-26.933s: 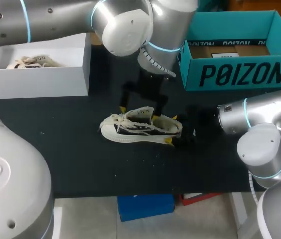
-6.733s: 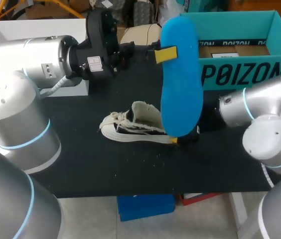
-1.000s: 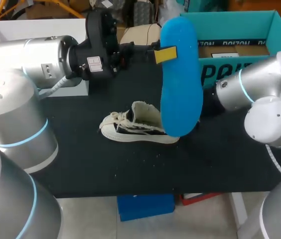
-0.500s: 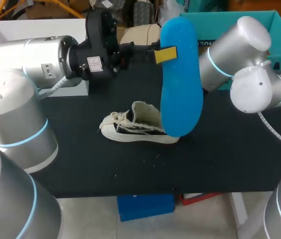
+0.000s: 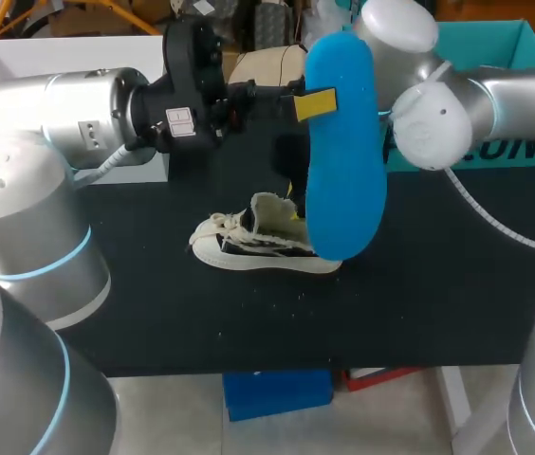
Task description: Take the shoe out of the shoebox, open the shoe tongue, remove and reinsert the insole, then place the shoe into the shoebox
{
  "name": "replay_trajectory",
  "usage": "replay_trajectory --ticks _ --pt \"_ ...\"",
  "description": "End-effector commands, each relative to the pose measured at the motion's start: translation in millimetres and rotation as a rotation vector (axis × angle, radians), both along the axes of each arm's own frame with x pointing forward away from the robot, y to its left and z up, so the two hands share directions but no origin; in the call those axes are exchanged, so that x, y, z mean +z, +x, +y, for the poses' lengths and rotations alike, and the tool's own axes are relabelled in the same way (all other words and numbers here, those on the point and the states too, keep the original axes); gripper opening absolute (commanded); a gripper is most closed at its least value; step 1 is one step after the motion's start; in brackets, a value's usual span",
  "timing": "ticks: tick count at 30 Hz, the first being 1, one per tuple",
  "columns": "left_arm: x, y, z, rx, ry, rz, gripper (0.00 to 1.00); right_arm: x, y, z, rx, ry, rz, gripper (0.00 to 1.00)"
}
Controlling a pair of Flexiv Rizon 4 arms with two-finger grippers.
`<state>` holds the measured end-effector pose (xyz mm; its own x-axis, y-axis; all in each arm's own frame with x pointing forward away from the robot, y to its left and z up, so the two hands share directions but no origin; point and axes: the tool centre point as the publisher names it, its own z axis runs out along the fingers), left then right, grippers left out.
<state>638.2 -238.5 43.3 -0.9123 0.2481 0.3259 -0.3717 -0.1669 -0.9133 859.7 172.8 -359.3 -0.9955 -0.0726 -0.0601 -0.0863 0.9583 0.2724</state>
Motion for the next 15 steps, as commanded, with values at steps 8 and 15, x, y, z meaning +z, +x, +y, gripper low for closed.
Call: replay_trajectory --ticks 8,15 --pt "-0.7 -1.2 -0.8 0.004 0.001 -0.001 0.00 -16.8 3.6 19.1 -0.040 -0.332 0.040 0.47" --pt "-0.7 -1.2 -0.8 0.004 0.001 -0.001 0.00 -32.8 3.2 18.8 -0.062 -0.326 0.069 0.46"
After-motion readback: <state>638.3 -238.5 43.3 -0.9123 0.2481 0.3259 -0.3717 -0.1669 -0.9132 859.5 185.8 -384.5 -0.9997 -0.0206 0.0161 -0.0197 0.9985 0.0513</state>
